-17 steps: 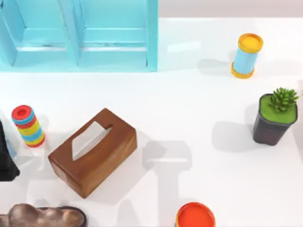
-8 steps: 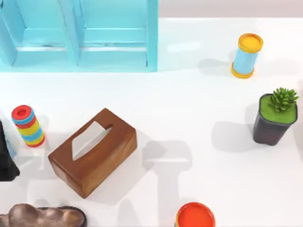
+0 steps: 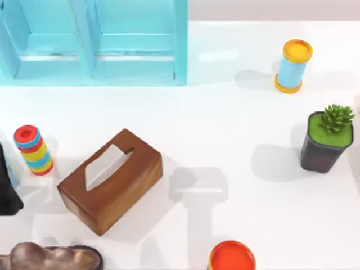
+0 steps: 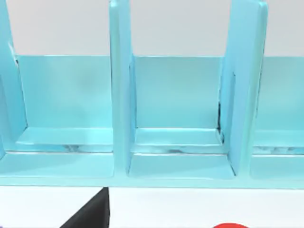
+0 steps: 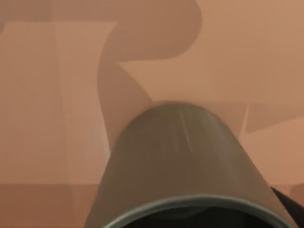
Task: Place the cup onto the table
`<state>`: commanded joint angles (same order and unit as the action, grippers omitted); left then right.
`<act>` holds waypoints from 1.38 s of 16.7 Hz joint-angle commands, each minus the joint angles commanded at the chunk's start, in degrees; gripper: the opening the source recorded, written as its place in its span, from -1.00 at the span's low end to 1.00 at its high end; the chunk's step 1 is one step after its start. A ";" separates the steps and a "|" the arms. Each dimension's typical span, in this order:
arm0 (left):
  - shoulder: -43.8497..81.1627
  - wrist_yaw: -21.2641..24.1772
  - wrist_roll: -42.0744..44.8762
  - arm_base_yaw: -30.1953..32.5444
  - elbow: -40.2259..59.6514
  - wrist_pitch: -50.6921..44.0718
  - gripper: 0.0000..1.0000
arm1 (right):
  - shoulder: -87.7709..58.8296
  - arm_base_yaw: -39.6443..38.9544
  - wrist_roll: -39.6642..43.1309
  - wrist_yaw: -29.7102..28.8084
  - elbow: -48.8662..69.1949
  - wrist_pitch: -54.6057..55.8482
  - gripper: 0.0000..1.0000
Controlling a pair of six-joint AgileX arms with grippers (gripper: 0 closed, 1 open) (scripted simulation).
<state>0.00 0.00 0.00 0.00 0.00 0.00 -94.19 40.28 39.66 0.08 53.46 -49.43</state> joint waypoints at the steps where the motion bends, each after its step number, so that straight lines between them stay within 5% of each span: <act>1: 0.00 0.00 0.00 0.00 0.00 0.00 1.00 | 0.00 0.00 0.00 0.00 0.00 0.00 -1.00; 9: 0.00 0.00 0.00 0.00 0.00 0.00 1.00 | 0.62 -0.65 -0.67 0.00 0.49 -0.82 -1.00; 23: 0.00 0.00 0.00 0.00 0.00 0.00 1.00 | 16.66 -20.09 -19.86 -0.01 8.00 -24.61 -1.00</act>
<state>0.00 0.00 0.00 0.00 0.00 0.00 -77.53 20.19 19.80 0.08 61.46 -74.04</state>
